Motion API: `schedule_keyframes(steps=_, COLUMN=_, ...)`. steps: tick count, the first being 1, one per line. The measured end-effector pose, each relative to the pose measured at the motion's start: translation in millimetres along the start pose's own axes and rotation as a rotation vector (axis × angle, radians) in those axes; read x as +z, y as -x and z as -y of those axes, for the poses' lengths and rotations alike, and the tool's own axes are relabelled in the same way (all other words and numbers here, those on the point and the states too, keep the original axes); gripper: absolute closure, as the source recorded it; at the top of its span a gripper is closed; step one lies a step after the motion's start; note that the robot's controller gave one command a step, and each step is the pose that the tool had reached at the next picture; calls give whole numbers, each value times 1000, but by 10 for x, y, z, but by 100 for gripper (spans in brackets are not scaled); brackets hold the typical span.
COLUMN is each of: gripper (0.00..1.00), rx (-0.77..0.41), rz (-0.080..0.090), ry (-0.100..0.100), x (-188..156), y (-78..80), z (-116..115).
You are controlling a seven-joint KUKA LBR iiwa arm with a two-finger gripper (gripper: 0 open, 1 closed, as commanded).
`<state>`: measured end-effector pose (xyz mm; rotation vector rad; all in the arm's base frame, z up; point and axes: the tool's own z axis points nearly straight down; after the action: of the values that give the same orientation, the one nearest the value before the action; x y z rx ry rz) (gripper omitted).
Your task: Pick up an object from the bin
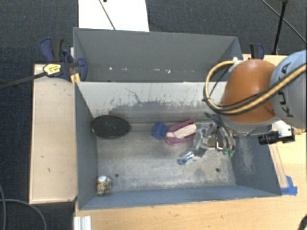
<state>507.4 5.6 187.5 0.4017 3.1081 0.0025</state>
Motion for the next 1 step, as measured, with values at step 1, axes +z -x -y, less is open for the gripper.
schedule_keyframes(steps=1, gripper=100, rx=102, rz=-5, ry=-2, x=162, y=115, z=91)
